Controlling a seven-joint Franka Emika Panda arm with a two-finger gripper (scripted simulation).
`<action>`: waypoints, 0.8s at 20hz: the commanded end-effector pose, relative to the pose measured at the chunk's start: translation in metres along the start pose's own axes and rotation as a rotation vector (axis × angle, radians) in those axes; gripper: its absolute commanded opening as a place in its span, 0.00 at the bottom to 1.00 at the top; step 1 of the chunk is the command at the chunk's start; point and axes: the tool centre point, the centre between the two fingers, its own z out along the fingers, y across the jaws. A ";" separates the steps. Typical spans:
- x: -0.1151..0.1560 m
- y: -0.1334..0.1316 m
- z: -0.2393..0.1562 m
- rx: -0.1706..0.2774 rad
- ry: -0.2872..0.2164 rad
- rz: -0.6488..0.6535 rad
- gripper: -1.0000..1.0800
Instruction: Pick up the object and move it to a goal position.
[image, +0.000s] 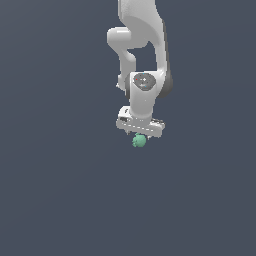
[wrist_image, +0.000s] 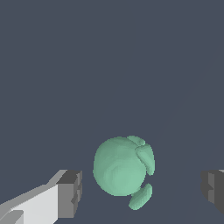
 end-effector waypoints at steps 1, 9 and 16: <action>-0.006 -0.003 0.005 0.002 0.002 0.038 0.96; -0.018 -0.009 0.014 0.006 0.004 0.101 0.96; -0.018 -0.009 0.018 0.005 0.004 0.102 0.96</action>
